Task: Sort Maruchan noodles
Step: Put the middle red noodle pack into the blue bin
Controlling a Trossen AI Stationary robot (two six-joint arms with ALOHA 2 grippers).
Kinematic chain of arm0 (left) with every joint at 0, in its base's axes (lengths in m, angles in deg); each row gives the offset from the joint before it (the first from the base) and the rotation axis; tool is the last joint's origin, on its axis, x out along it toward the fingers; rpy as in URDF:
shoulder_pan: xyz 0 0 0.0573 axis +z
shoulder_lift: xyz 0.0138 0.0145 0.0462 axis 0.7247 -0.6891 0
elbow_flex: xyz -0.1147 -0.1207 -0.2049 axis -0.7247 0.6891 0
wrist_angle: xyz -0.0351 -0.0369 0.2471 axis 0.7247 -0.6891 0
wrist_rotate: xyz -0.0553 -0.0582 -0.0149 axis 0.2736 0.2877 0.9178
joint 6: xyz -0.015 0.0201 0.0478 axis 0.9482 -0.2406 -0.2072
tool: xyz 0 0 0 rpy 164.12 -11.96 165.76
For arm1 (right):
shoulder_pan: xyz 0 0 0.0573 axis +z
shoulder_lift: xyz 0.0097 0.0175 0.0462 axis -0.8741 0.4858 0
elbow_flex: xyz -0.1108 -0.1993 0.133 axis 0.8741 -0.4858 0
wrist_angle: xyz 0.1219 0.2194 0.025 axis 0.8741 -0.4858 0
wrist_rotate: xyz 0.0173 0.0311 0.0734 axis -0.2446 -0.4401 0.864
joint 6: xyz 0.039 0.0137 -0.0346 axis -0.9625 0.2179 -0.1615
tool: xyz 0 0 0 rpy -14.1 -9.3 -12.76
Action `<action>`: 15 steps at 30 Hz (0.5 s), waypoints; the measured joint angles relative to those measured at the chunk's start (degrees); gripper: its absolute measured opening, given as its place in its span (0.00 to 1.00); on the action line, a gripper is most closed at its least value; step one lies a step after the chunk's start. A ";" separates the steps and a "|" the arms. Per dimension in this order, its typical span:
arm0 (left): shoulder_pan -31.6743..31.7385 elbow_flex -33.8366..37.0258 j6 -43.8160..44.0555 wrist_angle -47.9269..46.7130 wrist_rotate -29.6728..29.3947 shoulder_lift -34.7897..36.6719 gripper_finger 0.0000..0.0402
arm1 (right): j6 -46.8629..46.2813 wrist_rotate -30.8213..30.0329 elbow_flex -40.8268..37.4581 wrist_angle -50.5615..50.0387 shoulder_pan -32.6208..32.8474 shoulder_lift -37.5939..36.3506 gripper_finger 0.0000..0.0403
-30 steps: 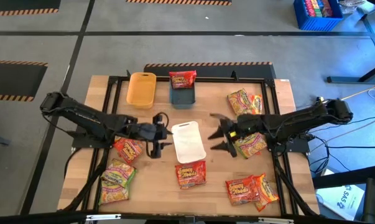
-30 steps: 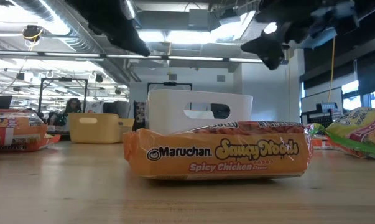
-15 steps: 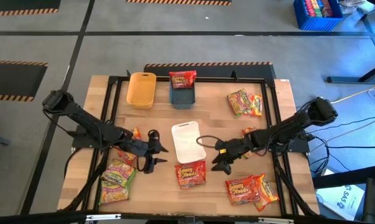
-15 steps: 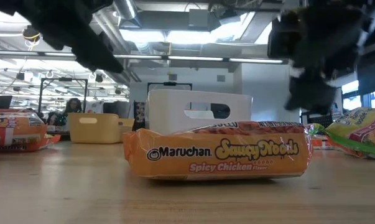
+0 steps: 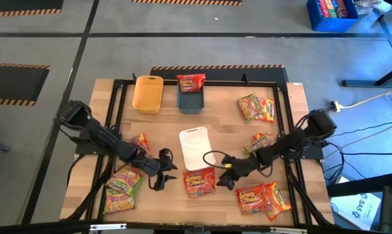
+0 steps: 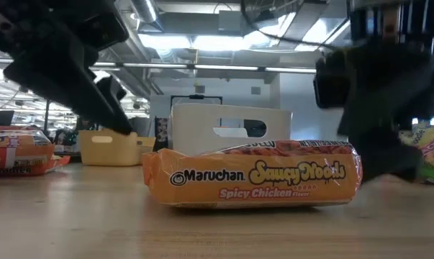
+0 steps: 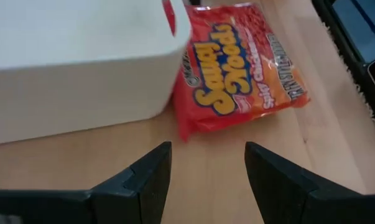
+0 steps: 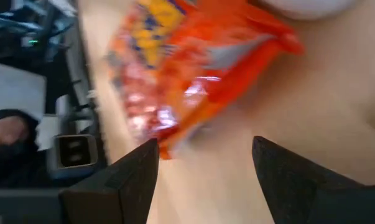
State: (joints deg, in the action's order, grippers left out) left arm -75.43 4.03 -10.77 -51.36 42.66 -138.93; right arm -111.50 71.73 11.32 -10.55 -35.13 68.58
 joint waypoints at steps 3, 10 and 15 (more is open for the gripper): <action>0.06 0.00 0.02 3.32 0.07 -3.32 0.49 | -1.98 -2.60 0.22 1.79 0.26 1.92 0.60; 1.45 0.00 0.94 11.05 0.06 -9.86 0.49 | 1.13 -2.40 2.50 6.38 0.20 4.52 0.60; 2.06 -0.55 3.08 12.06 0.50 -13.18 0.49 | -0.23 -3.04 5.44 4.15 0.48 7.00 0.60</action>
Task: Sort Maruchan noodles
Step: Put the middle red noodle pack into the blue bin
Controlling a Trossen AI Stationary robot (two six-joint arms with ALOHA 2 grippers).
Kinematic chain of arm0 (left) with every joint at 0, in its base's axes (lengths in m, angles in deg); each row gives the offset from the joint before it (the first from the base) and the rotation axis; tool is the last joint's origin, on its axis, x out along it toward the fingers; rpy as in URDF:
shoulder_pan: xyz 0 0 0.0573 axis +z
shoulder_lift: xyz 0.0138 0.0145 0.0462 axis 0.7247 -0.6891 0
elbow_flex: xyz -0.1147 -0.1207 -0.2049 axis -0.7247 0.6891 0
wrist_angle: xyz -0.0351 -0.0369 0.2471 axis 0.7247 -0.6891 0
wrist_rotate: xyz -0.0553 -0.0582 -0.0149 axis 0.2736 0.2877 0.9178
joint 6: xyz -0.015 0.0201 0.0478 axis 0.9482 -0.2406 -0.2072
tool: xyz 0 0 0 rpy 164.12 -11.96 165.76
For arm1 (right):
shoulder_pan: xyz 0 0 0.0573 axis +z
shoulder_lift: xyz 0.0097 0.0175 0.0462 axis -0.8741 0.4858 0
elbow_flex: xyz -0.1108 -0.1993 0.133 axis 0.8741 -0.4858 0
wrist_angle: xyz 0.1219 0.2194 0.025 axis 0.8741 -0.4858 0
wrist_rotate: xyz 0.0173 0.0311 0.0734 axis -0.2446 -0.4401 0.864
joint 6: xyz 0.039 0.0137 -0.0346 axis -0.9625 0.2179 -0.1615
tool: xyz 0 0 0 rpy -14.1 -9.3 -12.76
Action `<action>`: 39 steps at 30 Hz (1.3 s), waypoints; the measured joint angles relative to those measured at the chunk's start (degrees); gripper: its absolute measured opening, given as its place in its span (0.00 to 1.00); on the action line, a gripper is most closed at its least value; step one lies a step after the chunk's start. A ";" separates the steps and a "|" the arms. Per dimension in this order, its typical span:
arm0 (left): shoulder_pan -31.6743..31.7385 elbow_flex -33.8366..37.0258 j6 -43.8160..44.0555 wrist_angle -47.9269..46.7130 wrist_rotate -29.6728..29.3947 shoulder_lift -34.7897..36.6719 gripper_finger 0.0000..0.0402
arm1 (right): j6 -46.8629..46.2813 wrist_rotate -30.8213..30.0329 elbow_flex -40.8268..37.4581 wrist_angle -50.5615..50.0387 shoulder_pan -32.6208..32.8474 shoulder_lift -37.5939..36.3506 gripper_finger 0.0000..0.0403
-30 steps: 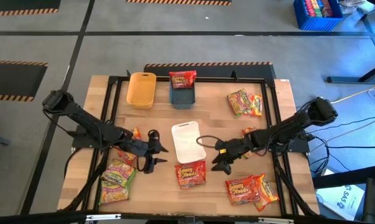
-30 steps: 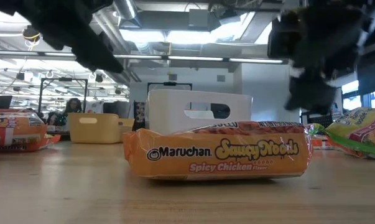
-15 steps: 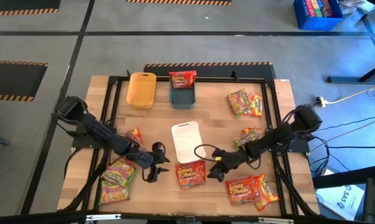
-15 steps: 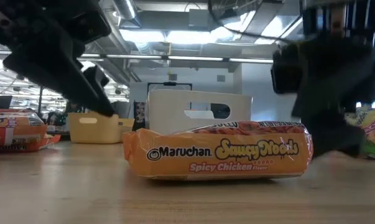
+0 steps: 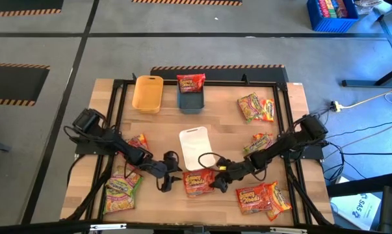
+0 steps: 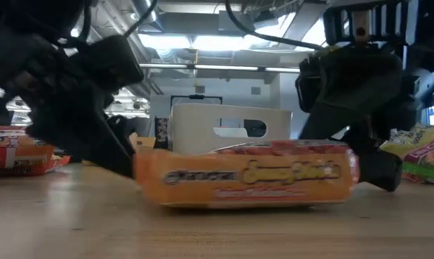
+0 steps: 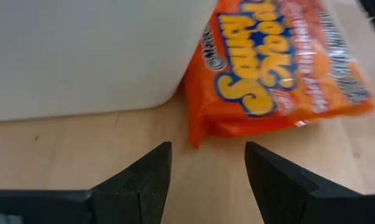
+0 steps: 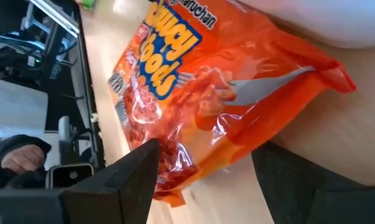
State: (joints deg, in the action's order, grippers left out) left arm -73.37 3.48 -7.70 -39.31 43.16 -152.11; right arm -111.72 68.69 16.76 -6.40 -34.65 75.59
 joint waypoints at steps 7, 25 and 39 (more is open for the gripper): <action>0.01 -2.91 -0.43 -0.39 -0.17 -2.45 0.49 | 2.87 -1.62 2.97 0.07 0.00 1.42 0.60; -0.08 -3.42 -0.08 -0.01 0.48 -2.47 0.49 | 6.14 -9.98 5.42 4.30 -0.02 4.20 0.60; -0.08 -3.60 -0.48 0.42 -1.14 -2.45 0.49 | 15.12 -10.62 7.46 5.20 1.51 4.13 0.40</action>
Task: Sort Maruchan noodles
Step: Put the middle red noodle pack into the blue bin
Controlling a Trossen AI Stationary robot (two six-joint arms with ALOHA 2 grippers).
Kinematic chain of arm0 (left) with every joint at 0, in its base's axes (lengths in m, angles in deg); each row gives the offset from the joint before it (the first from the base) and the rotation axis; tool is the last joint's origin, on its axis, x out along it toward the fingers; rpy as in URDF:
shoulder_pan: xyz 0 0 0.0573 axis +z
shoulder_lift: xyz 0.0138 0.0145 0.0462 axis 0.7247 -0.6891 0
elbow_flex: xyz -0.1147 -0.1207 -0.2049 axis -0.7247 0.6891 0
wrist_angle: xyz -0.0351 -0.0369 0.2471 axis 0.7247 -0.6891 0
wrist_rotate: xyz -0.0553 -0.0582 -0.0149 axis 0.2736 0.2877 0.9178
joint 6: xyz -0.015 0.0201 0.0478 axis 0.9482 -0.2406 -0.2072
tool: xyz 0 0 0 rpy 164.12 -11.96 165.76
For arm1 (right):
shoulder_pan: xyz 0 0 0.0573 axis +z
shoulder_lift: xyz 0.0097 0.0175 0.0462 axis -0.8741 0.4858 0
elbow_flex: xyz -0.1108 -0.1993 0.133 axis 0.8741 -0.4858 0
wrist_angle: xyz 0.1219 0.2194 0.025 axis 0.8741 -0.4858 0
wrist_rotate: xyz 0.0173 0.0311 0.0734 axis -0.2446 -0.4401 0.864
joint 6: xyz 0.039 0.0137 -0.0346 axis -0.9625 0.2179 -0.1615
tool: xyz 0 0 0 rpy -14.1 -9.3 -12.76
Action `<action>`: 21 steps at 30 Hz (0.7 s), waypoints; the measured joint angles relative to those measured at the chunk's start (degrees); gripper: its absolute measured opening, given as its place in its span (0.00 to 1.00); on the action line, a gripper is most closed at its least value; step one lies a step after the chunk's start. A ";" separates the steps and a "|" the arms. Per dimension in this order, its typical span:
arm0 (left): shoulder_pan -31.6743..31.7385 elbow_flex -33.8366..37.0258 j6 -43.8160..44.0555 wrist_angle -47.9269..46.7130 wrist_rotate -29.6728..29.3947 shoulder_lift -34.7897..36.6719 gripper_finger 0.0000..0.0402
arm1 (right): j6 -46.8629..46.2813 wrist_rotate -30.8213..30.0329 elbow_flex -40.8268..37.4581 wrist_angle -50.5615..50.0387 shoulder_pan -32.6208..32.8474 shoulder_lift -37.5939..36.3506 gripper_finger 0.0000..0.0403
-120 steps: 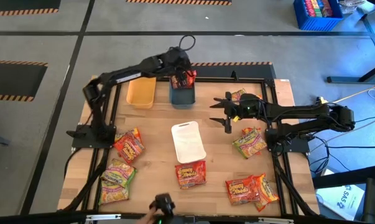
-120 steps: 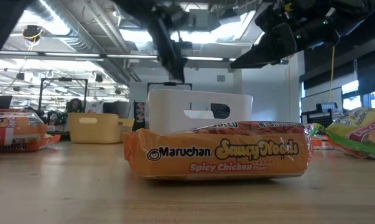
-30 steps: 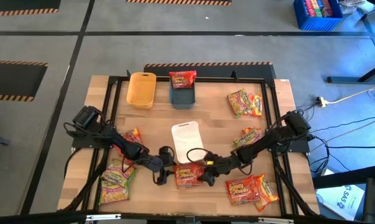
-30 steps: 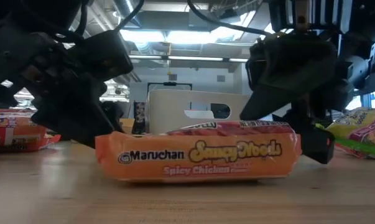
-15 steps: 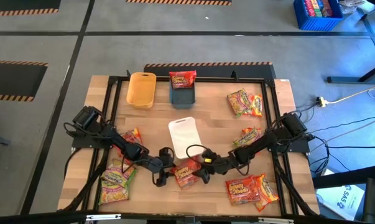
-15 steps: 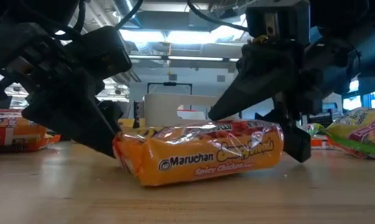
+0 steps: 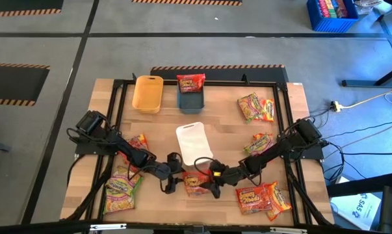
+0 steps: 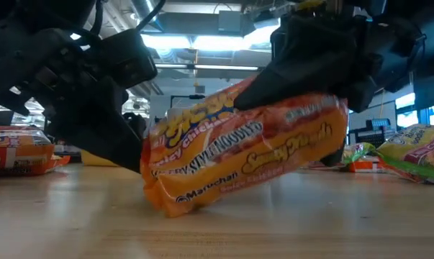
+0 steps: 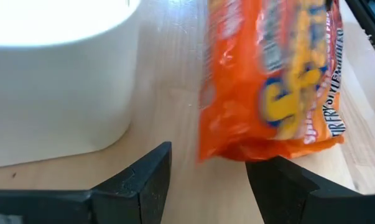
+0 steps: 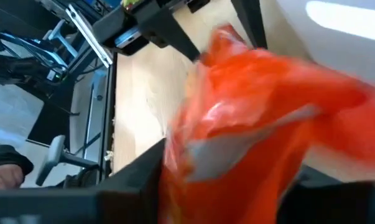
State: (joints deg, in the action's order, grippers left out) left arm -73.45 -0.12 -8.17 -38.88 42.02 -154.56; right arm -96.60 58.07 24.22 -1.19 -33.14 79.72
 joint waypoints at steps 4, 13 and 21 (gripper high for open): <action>-0.30 0.02 -0.79 -0.85 0.42 0.59 0.49 | 2.56 1.04 -0.01 0.59 0.39 -0.02 0.30; -3.84 0.07 -4.30 -8.98 0.98 8.60 0.49 | 12.23 3.01 3.42 -1.94 2.03 -2.52 0.36; -4.24 -0.36 -5.42 -15.53 0.44 22.64 0.51 | 24.08 0.65 5.90 -12.84 1.60 -11.97 0.30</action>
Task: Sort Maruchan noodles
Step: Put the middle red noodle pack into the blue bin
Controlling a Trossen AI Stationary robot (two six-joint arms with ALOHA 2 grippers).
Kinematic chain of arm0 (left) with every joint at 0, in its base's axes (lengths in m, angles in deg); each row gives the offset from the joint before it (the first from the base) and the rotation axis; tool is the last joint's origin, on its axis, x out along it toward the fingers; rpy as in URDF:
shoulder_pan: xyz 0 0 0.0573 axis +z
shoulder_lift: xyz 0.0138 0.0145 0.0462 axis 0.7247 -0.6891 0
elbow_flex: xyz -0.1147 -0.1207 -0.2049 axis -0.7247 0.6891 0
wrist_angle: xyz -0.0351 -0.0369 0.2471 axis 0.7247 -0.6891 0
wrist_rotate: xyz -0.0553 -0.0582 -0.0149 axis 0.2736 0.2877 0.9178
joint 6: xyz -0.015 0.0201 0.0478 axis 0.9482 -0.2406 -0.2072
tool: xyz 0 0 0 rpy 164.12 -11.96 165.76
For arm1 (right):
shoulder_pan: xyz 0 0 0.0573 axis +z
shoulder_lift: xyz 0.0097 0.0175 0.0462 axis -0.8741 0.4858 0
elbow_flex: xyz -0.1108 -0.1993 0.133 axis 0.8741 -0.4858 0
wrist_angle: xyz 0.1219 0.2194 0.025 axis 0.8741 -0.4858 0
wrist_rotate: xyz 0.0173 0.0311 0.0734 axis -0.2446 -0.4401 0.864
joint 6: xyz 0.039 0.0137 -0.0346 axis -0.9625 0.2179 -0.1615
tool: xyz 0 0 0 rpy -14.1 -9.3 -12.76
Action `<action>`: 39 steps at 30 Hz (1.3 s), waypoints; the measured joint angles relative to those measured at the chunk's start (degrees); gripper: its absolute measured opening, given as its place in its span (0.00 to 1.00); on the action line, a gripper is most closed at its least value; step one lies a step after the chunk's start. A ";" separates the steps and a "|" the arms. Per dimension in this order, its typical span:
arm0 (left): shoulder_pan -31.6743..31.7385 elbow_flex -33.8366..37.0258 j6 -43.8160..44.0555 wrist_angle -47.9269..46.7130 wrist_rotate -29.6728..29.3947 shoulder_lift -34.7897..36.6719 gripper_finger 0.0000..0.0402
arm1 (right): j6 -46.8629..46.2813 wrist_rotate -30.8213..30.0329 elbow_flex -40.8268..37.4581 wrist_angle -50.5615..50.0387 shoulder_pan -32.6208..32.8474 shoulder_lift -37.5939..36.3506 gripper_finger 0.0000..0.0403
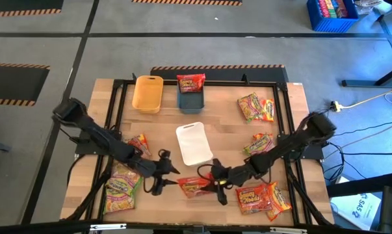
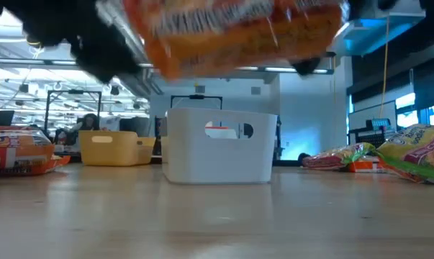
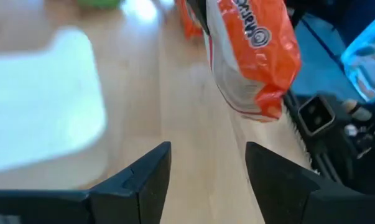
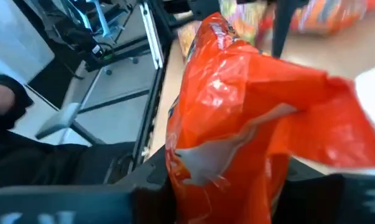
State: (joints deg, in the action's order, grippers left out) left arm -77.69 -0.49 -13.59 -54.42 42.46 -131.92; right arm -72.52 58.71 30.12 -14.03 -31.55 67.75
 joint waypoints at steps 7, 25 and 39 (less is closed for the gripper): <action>3.55 -3.41 -7.62 -3.86 0.00 10.90 0.63 | 7.53 -1.39 -0.08 -10.81 -5.30 -6.66 0.31; 28.46 -15.19 -14.29 -22.17 5.21 11.27 0.74 | 32.55 13.86 4.44 -8.84 -25.55 -6.21 0.31; 36.47 -16.36 -17.14 -32.59 14.46 10.36 0.74 | 37.36 17.64 5.36 -8.25 -32.44 -6.17 0.31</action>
State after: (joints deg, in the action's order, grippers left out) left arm -41.21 -16.84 -30.73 -87.01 56.92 -121.56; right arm -35.16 76.35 35.47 -22.29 -63.99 61.58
